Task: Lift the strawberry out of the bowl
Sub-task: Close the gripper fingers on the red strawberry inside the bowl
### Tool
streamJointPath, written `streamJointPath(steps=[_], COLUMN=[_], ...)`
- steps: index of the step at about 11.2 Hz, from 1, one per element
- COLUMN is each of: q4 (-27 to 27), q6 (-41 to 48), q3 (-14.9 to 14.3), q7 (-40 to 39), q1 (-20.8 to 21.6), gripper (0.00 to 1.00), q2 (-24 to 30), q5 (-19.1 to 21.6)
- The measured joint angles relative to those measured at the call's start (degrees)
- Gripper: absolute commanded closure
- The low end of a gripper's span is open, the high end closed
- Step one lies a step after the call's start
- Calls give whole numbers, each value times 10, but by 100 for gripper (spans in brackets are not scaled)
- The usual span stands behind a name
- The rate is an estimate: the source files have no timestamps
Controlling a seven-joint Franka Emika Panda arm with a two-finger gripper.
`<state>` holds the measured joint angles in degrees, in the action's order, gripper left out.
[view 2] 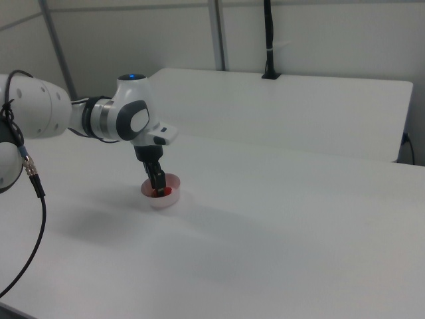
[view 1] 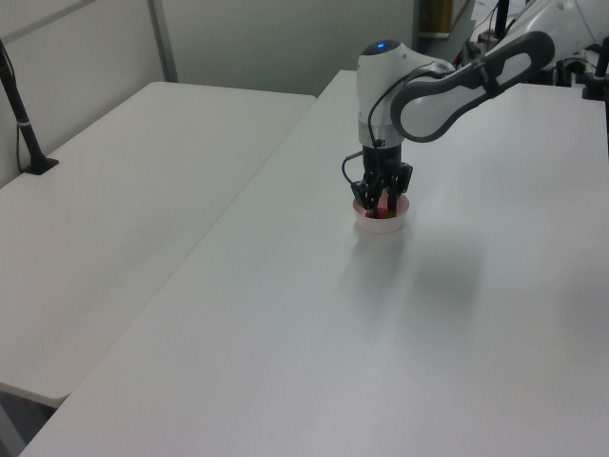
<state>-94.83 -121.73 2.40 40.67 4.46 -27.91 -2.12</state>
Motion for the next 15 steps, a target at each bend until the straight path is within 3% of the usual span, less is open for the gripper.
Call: streamJointPath(steps=[3, 6, 8, 10, 15], q4=[3, 0, 0, 0, 1], q6=[0, 0, 0, -7, -11], q3=[0, 0, 0, 0, 0], q7=[-5, -8, -8, -8, -8], q1=[0, 2, 2, 2, 2], gripper=[15, 14, 28, 49, 56], q2=[7, 2, -5, -12, -14], q5=[0, 0, -2, -11, -12])
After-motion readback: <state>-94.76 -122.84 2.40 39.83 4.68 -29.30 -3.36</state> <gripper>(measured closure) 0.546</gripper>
